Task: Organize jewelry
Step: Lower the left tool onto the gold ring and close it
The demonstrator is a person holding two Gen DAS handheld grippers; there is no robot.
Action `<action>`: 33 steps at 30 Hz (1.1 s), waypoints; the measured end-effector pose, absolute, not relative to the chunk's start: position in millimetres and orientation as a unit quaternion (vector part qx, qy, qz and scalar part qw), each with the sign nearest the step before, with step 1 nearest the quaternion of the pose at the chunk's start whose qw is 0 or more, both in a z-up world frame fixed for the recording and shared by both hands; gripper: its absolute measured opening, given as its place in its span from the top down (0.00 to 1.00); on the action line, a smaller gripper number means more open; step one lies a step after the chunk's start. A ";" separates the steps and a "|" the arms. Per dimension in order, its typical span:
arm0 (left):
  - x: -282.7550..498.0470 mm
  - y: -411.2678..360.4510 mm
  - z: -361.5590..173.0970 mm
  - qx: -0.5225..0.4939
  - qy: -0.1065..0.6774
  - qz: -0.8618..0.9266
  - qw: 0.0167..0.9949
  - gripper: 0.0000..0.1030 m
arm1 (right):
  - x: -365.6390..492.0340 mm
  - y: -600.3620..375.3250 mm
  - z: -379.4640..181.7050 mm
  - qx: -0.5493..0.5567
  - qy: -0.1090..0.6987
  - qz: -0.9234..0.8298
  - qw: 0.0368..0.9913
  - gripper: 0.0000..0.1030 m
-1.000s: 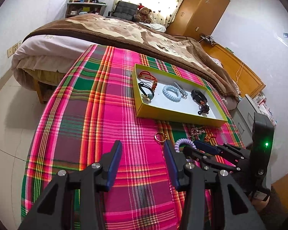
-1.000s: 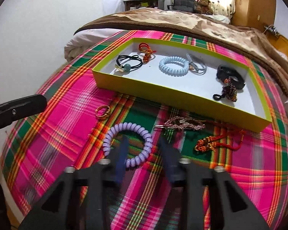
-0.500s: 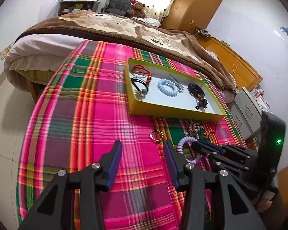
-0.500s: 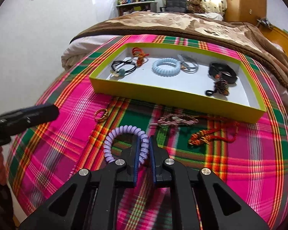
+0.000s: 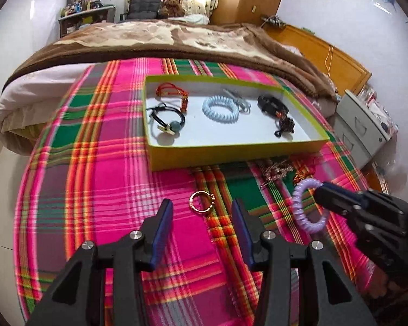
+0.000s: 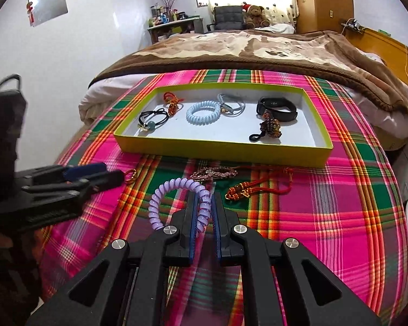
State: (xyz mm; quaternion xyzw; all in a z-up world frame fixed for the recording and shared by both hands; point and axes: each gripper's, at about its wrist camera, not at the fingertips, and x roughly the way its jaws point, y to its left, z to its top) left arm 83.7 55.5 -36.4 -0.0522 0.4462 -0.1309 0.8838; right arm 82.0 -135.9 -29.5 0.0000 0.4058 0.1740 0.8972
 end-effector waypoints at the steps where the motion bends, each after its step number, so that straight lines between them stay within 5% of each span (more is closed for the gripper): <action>1: 85.7 54.8 -38.0 -0.050 0.450 -0.123 0.883 0.55 | 81.4 -137.1 -28.6 0.003 0.405 0.174 0.898 0.90; 15: 92.4 37.7 -45.8 0.005 0.453 -0.100 0.886 0.55 | 79.7 -146.9 -25.8 0.019 0.392 0.173 0.903 0.90; 22: 93.6 39.9 -44.6 0.005 0.451 -0.092 0.888 0.77 | 80.1 -148.8 -26.2 0.022 0.392 0.175 0.903 0.90; 33: 90.4 45.6 -40.2 -0.005 0.446 -0.088 0.891 0.78 | 81.0 -151.0 -25.9 0.028 0.390 0.172 0.904 0.90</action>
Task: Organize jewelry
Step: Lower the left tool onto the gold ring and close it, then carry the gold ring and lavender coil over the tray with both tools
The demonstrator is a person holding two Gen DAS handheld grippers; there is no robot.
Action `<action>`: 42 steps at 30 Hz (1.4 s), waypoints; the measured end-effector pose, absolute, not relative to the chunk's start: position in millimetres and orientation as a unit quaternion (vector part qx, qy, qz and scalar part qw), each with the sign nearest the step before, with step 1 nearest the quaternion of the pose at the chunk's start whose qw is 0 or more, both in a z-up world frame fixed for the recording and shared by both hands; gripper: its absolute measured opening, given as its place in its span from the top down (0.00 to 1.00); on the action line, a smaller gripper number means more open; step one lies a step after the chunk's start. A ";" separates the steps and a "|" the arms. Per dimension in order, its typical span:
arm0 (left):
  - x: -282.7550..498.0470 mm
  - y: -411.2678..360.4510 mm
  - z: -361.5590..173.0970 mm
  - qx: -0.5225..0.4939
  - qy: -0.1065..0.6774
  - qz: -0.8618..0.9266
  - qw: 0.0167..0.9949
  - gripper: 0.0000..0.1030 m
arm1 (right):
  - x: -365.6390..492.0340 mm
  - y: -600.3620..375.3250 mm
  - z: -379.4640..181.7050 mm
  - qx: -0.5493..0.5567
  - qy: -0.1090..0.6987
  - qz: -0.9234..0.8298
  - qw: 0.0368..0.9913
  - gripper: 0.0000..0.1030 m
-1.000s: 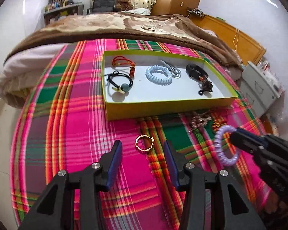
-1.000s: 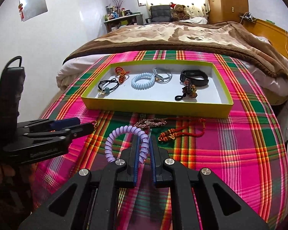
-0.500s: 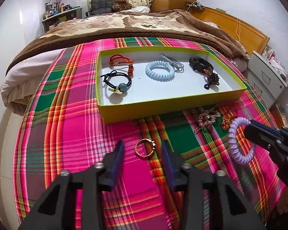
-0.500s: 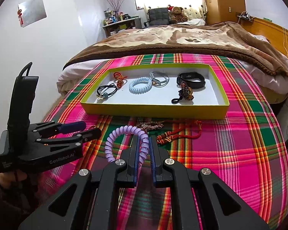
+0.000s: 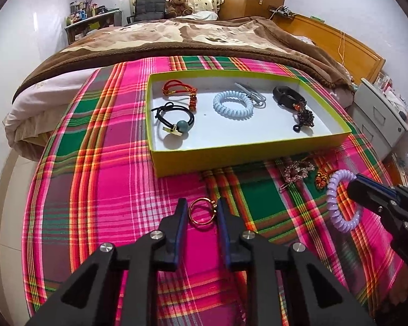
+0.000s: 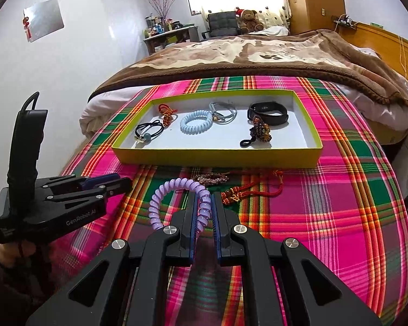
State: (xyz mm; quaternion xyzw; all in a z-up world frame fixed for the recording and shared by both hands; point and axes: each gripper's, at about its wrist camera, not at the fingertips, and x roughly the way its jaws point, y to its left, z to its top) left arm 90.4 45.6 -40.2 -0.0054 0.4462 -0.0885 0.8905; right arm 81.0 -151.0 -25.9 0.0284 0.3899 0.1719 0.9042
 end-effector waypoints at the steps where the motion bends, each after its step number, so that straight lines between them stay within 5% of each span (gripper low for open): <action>1: 89.4 45.7 -39.0 -0.005 0.444 -0.087 0.892 0.78 | 80.8 -150.8 -25.3 0.029 0.389 0.172 0.905 0.90; 42: 123.7 39.6 25.0 -0.011 0.375 -0.113 0.920 0.78 | 144.2 -164.2 14.7 0.028 0.362 0.148 0.920 0.90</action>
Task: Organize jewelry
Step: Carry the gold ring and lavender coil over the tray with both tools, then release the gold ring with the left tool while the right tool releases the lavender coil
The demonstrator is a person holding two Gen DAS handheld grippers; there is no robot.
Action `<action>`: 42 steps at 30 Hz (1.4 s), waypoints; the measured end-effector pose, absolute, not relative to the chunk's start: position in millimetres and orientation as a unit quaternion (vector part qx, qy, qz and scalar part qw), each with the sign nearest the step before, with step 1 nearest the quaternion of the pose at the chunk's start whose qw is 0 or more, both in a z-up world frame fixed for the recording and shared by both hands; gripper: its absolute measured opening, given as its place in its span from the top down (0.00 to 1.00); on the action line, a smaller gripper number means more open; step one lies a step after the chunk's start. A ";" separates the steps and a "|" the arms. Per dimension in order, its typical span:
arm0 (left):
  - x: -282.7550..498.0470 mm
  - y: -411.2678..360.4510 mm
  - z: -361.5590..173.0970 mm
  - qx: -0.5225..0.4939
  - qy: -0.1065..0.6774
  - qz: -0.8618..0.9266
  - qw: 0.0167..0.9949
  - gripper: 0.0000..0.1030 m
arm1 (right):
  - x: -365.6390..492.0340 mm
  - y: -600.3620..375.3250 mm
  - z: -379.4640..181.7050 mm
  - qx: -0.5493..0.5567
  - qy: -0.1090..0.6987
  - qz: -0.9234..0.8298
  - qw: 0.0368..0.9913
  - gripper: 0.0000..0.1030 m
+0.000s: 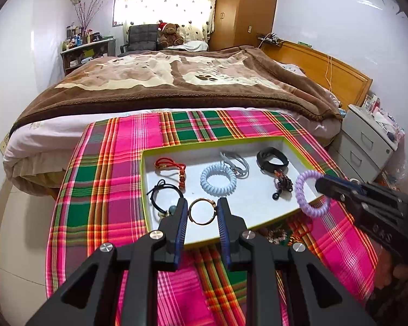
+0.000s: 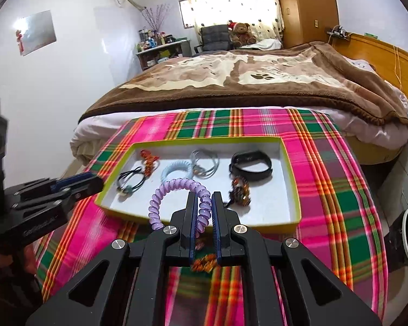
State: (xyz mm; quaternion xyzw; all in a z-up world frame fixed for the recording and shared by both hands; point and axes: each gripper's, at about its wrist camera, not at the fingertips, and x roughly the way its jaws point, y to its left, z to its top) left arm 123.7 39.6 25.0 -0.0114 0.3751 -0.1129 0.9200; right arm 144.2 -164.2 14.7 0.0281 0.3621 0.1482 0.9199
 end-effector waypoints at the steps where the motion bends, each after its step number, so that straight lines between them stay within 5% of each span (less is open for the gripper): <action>1: 126.0 39.3 24.1 -0.013 0.377 -0.114 0.919 0.78 | 148.6 -164.9 14.8 0.025 0.362 0.146 0.920 0.90; 42: 177.8 0.5 -35.1 -0.004 0.453 -0.131 0.882 0.78 | 240.6 -143.5 -48.4 -0.060 0.446 0.160 0.879 0.90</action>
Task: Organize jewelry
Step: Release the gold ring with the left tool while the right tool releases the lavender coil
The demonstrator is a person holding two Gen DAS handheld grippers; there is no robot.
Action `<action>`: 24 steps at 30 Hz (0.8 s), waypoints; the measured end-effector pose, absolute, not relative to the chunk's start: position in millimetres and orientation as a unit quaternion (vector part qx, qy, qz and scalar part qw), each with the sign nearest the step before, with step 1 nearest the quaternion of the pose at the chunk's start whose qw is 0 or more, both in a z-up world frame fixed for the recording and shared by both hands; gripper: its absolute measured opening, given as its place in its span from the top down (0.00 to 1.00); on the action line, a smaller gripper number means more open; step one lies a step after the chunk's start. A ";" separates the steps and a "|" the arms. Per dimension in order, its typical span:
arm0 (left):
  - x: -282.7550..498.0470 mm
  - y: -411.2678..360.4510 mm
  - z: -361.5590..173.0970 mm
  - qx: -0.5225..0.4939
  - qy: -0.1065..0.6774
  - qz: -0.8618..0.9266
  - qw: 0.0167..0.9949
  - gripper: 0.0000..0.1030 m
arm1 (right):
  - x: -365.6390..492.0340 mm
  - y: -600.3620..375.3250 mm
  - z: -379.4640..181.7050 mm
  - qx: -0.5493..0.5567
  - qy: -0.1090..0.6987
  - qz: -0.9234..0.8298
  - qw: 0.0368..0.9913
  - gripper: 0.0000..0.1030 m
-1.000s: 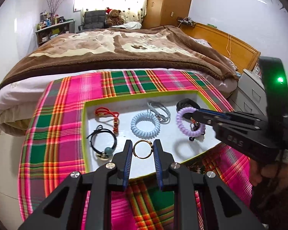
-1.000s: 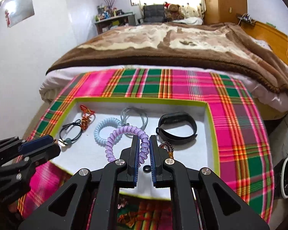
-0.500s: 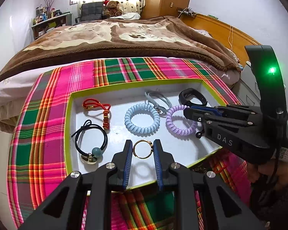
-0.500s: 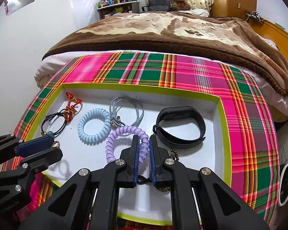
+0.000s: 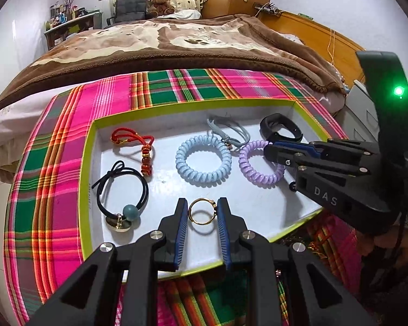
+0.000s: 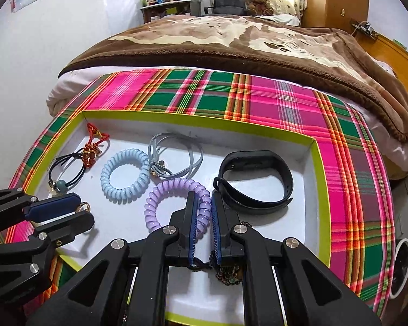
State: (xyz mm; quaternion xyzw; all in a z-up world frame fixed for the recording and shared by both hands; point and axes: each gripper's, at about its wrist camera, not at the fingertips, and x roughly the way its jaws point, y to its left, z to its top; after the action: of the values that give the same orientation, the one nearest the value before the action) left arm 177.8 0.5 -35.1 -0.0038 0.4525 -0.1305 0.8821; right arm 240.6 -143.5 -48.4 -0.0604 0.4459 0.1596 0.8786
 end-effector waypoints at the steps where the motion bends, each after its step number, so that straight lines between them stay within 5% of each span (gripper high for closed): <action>1: 178.3 0.8 -36.2 -0.005 0.455 -0.129 0.881 0.78 | 240.1 -143.4 -48.4 -0.062 0.445 0.159 0.879 0.90; 9: 178.5 -1.1 -35.9 -0.002 0.454 -0.125 0.882 0.77 | 238.6 -141.6 -47.2 -0.065 0.442 0.159 0.881 0.89; 20: 171.5 1.5 -30.8 -0.008 0.451 -0.124 0.884 0.75 | 234.3 -147.2 -38.3 -0.039 0.434 0.165 0.885 0.73; 24: 163.8 3.1 -24.7 -0.012 0.446 -0.122 0.887 0.68 | 228.7 -150.3 -31.9 -0.026 0.427 0.170 0.888 0.71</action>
State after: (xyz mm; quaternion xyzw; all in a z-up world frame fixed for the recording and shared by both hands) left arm 163.8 3.1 -24.7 -0.0116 0.4456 -0.1224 0.8867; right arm 228.7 -150.3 -31.9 -0.0260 0.4271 0.1699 0.8877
